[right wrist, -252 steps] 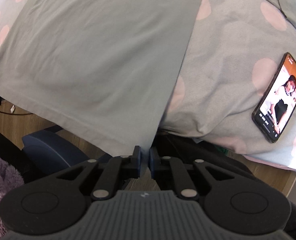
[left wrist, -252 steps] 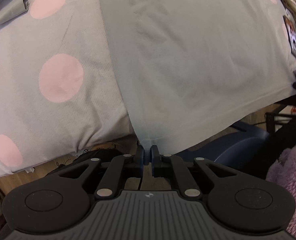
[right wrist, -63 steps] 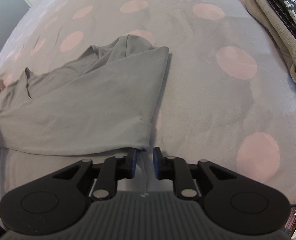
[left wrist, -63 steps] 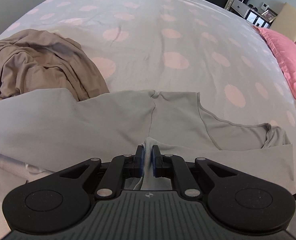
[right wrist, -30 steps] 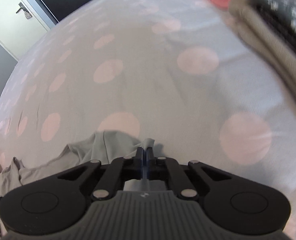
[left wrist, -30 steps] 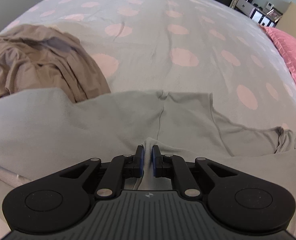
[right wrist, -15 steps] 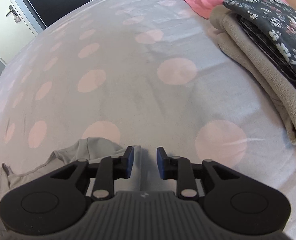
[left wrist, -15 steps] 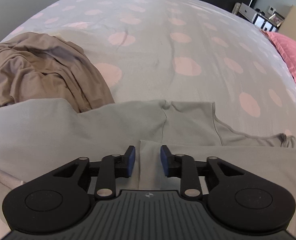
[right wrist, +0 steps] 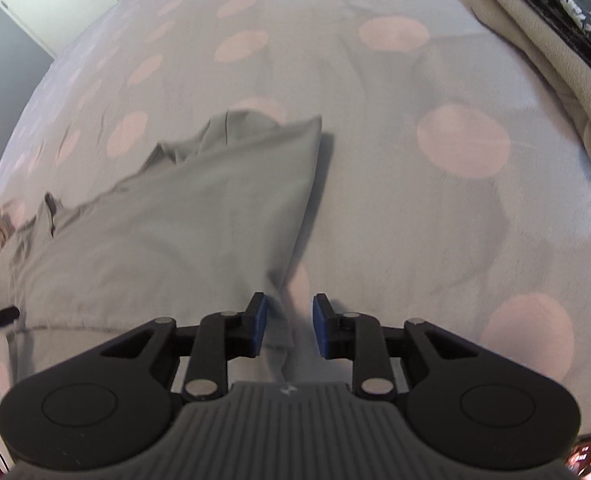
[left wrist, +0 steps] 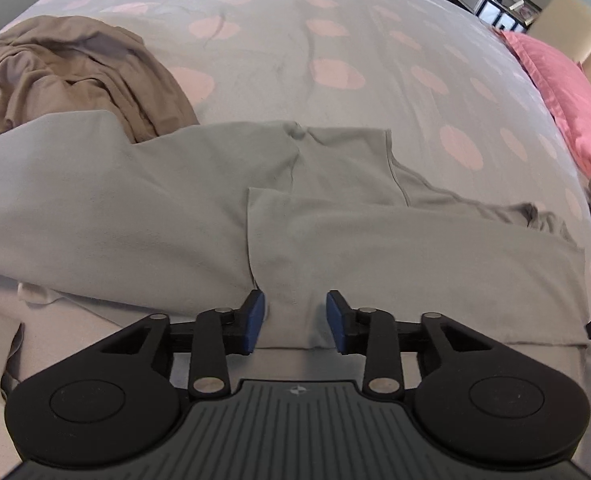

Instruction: Fold clothes

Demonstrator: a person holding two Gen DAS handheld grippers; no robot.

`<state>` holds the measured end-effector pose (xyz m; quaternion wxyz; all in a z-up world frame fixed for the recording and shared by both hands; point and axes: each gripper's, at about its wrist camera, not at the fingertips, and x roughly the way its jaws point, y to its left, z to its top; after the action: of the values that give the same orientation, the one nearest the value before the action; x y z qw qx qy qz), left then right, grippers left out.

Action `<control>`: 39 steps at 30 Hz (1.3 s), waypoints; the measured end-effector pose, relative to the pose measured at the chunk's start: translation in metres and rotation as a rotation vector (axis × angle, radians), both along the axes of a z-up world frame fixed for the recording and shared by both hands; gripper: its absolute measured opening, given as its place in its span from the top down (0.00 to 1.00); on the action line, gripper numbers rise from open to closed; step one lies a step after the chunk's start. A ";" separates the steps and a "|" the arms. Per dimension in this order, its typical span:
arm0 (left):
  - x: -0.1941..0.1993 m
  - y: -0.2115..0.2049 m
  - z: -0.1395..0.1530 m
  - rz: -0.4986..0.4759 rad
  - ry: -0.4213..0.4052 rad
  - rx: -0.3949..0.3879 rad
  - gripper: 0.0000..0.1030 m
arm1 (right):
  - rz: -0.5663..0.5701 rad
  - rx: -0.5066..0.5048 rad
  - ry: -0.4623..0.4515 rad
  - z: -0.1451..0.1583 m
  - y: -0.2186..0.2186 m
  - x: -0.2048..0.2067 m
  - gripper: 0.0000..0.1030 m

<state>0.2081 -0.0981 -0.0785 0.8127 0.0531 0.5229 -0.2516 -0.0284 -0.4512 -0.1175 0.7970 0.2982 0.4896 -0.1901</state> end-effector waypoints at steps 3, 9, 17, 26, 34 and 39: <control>-0.007 -0.006 -0.001 -0.031 -0.041 0.036 0.99 | 0.048 -0.075 0.045 -0.002 0.013 0.005 0.96; -0.010 -0.006 0.002 -0.053 -0.074 0.083 0.99 | 0.016 -0.137 0.125 0.000 0.016 0.014 0.93; 0.003 0.050 0.059 0.089 -0.164 -0.014 0.82 | 0.016 -0.140 0.034 0.036 0.033 0.011 0.82; 0.007 0.165 0.073 0.377 -0.175 0.050 0.65 | 0.063 -0.136 -0.033 0.065 0.066 0.015 0.73; 0.001 0.211 0.039 0.509 -0.013 -0.065 0.56 | 0.084 -0.160 -0.042 0.068 0.089 0.019 0.70; 0.002 0.183 0.031 0.438 -0.032 -0.021 0.56 | 0.099 -0.176 -0.040 0.067 0.099 0.020 0.70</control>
<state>0.2103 0.0848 -0.0476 0.8567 -0.0662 0.5062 -0.0736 -0.0084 -0.3526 -0.0502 0.8382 0.2062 0.4690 -0.1870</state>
